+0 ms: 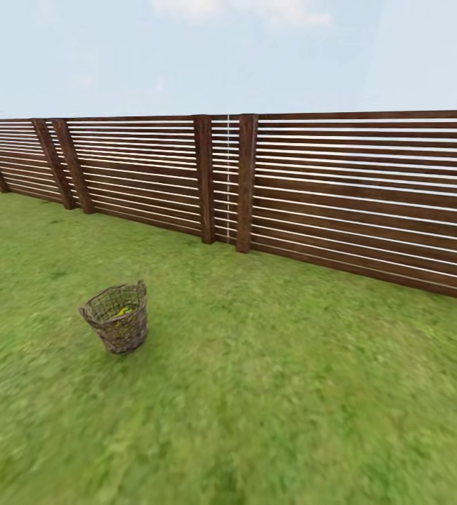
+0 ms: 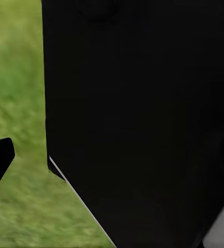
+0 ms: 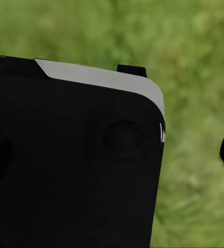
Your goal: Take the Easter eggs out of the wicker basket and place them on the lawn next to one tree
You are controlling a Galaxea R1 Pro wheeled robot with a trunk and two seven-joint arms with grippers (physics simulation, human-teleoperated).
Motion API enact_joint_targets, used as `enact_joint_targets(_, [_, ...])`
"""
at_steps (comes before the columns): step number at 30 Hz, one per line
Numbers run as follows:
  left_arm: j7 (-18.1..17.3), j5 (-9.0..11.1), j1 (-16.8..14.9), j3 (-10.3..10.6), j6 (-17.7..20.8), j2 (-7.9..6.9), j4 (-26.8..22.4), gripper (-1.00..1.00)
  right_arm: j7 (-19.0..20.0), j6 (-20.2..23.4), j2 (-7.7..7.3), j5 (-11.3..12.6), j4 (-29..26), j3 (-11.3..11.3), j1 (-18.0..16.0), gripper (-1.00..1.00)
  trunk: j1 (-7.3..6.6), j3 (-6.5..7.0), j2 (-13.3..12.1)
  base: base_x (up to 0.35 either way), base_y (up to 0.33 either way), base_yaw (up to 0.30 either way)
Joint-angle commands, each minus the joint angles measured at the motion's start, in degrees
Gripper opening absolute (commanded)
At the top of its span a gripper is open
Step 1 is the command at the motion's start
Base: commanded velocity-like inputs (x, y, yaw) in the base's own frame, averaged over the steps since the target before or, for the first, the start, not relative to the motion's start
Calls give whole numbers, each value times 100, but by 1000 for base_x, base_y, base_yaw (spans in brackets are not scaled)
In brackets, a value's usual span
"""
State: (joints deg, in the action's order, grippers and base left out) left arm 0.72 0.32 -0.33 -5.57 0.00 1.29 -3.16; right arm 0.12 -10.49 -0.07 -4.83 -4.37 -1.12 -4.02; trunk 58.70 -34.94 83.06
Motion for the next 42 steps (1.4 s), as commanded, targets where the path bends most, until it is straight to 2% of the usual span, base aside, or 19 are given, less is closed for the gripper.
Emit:
enact_joint_targets(1, [7,3,-2,-41,0,2,-1,100,-4,-14,-1,-44,-2,-4,-2,100,3,-5,2,339,0,159])
enact_joint_targets(20, [7,3,-2,-41,0,2,-1,100,-4,-14,8,-44,8,-9,-2,100,3,-5,2,339,0,263])
enact_joint_targets(28, [7,3,-2,-41,0,2,15,100,7,2,-18,-52,7,-16,-2,100,3,-5,2,339,0,23])
enact_joint_targets(42, [7,3,-2,-40,-1,11,24,100,-19,-3,43,33,-41,49,-2,100,3,-5,2,339,0,0])
